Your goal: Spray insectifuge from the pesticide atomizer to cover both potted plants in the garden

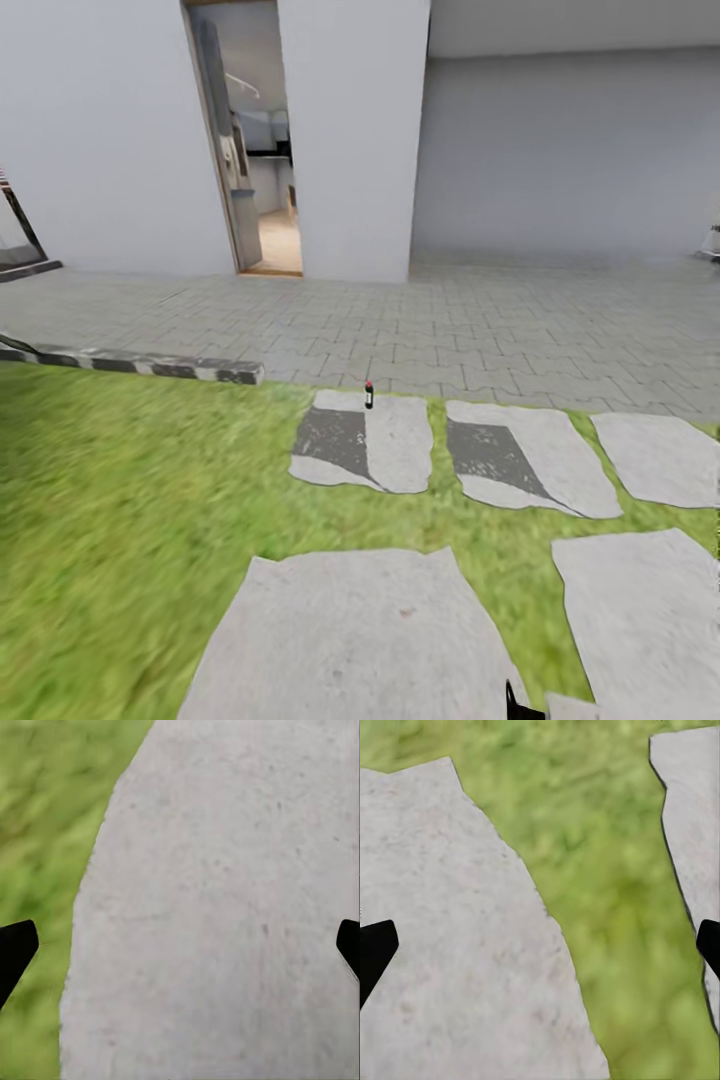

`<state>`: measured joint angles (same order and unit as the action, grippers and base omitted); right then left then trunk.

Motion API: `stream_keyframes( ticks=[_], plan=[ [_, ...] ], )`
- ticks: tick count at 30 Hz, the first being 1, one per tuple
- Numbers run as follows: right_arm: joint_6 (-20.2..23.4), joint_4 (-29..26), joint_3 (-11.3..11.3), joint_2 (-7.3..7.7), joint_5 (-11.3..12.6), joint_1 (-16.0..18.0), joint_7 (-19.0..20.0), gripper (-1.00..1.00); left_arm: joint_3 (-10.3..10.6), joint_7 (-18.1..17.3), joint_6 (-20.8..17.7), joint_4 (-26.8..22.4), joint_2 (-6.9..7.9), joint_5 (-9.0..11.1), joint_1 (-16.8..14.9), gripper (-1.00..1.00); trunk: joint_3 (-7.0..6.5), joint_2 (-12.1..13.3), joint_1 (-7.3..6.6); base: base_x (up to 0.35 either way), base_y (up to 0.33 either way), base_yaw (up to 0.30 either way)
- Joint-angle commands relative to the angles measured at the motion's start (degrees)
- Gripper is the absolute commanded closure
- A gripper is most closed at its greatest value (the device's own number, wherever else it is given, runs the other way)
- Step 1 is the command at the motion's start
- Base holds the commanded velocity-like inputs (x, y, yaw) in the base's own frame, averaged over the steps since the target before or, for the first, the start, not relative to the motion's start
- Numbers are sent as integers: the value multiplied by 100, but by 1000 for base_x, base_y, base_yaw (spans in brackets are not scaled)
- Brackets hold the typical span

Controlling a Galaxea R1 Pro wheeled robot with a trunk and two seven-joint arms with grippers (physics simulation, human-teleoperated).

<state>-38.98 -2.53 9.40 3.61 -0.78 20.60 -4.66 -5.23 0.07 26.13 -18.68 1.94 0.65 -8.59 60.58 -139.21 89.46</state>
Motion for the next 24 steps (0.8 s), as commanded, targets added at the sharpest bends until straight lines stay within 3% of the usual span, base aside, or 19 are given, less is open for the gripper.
stream_keyframes(
  ticks=[1, 24],
  plan=[
    [-18, 7, 4, 0, -10, 5, -15, -100, -5, -2, 20, 5, -1, 6, -2, -100, 5, -2, 2, 280, 234, -265],
    [-21, 7, 2, 0, -10, 5, -17, -100, -5, -11, 24, 5, -1, 6, -2, -100, 5, -2, 2, 260, 249, -265]
  ],
)
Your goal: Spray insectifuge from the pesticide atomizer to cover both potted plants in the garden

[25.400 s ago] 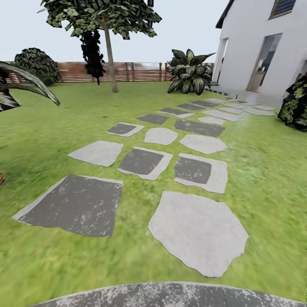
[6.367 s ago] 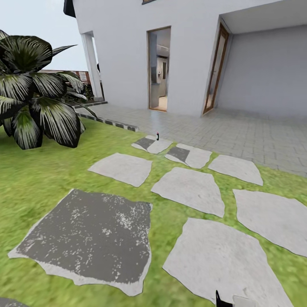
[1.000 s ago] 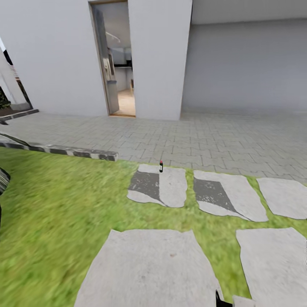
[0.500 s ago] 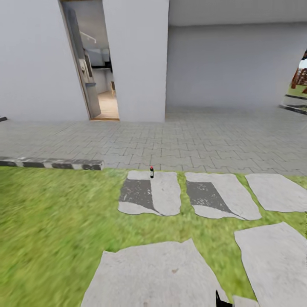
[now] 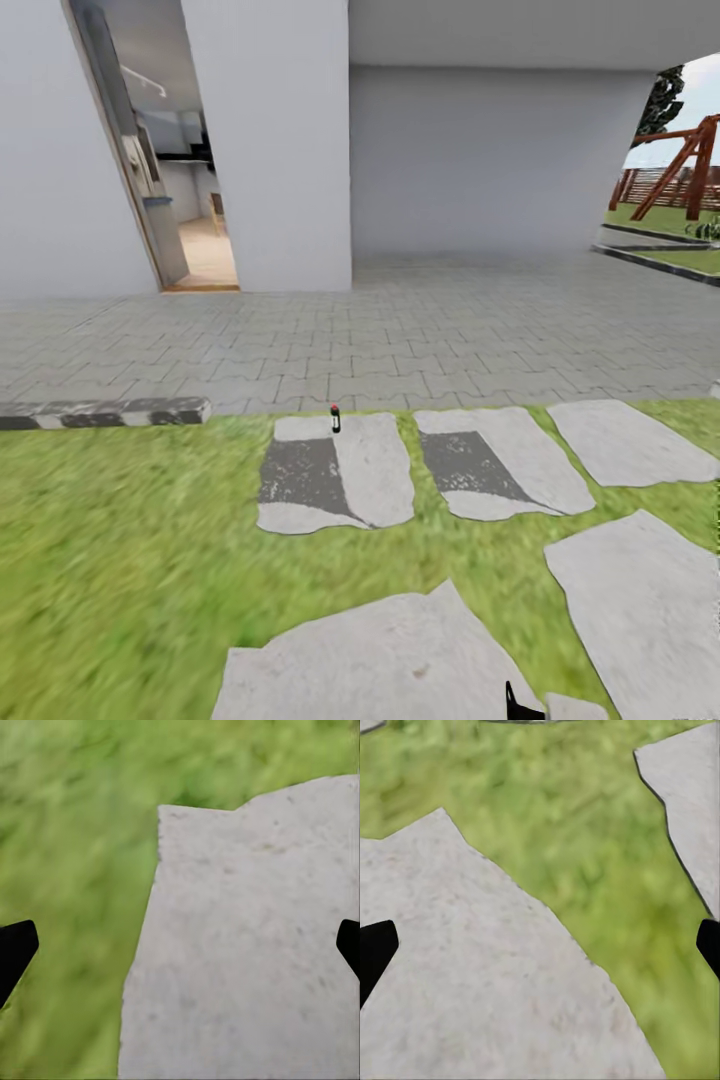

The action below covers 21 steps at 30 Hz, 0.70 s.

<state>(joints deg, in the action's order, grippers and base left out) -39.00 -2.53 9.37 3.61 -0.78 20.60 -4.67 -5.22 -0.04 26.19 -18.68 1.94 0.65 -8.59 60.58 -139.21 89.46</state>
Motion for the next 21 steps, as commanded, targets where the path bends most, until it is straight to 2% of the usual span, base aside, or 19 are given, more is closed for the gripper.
stream_keyframes(
  ticks=[1, 21],
  plan=[
    [-19, 7, 5, 0, -10, 5, -16, -100, -5, 2, 18, 5, -1, 6, -2, -100, 5, -2, 1, 232, 277, -264],
    [-18, 7, 4, 0, -10, 5, -14, -100, -5, 0, 18, 5, -1, 6, -2, -100, 5, -2, 1, 200, 287, -228]
  ],
)
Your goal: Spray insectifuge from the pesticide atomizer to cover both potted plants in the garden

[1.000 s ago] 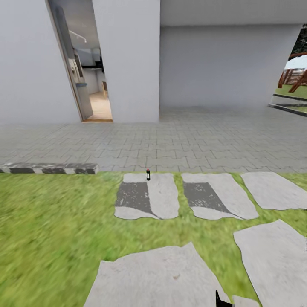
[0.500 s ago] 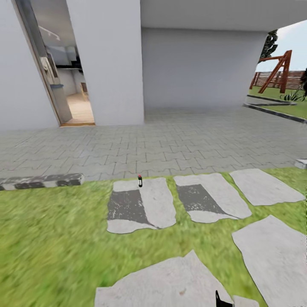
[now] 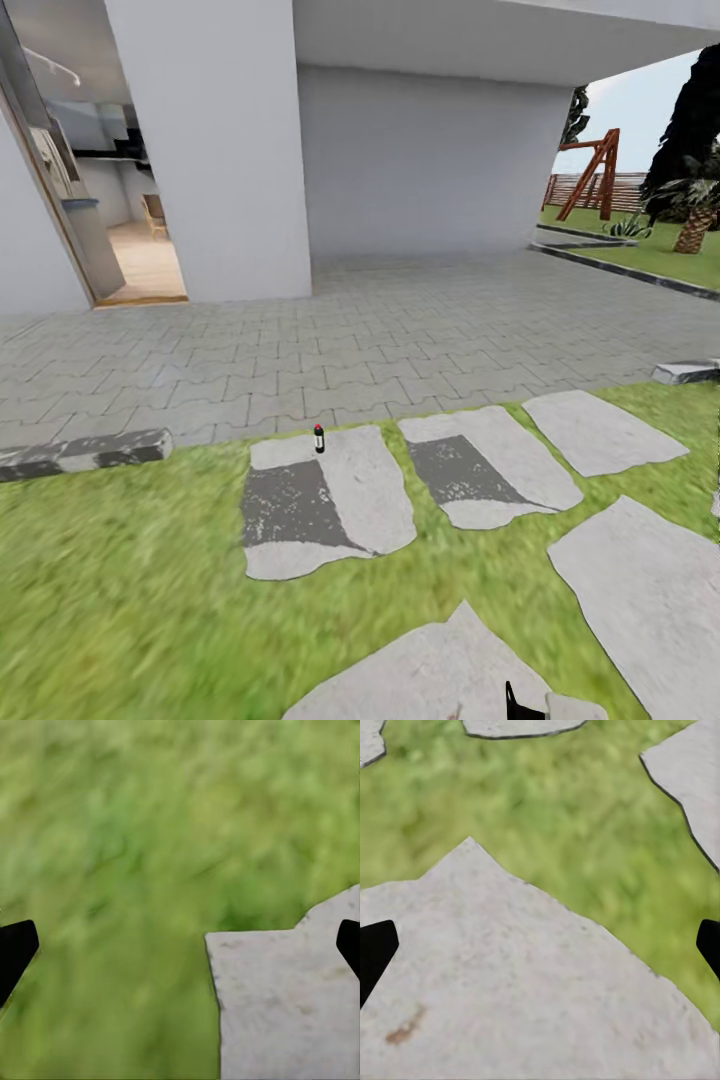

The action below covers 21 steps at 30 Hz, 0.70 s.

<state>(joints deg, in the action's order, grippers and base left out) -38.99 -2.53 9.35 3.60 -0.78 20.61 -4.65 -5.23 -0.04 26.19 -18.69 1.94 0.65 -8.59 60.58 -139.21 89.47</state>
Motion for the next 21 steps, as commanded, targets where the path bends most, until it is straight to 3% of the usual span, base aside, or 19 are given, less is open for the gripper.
stream_keyframes(
  ticks=[1, 21],
  plan=[
    [-20, 7, 5, 0, -10, 5, -17, -100, -5, -2, 18, 6, -1, 6, -3, -100, 5, -2, 1, 178, 296, -191],
    [-19, 7, 8, 0, -10, 5, -18, -100, -5, -5, 18, 6, -1, 6, -3, -100, 5, -2, 1, 151, 310, -173]
  ],
)
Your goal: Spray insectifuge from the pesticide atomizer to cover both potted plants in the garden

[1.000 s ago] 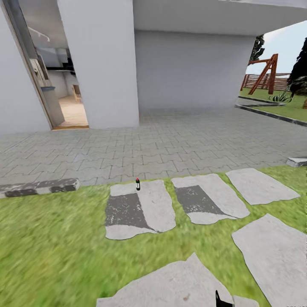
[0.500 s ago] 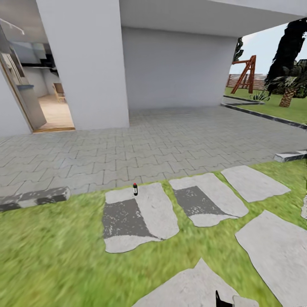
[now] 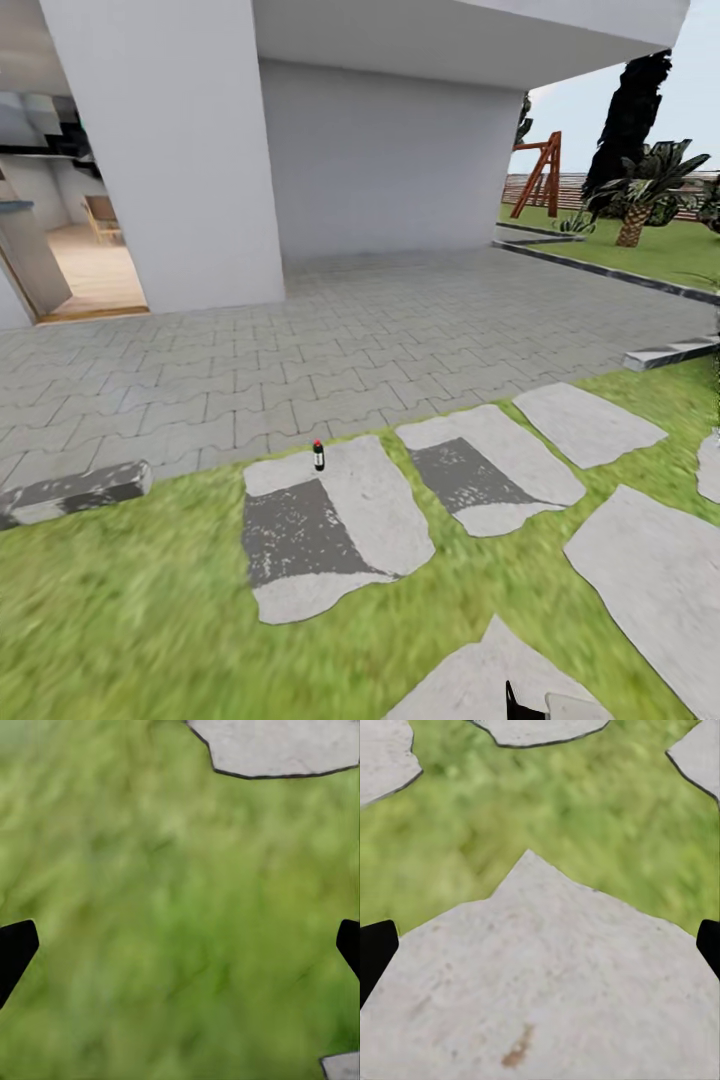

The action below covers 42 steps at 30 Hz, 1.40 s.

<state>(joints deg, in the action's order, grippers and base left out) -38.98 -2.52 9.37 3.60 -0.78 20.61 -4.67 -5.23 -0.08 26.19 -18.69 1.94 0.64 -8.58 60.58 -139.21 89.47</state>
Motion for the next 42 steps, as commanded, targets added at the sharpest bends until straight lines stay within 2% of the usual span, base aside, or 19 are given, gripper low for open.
stream_keyframes(
  ticks=[1, 34, 42],
  plan=[
    [-21, 6, 5, 0, -10, 4, -16, -100, -5, -1, 18, 6, -1, 6, -3, -100, 5, -2, 0, 131, 319, -122],
    [-17, 6, 3, -2, -23, 4, -21, -100, -5, -1, 18, 6, -1, 6, -3, -100, 5, -2, 0, 132, 320, -8],
    [-14, 6, 12, 3, -19, 4, -16, -100, 4, -1, 18, 10, -1, 6, -3, -100, -8, -2, 0, 208, 292, -257]
  ],
)
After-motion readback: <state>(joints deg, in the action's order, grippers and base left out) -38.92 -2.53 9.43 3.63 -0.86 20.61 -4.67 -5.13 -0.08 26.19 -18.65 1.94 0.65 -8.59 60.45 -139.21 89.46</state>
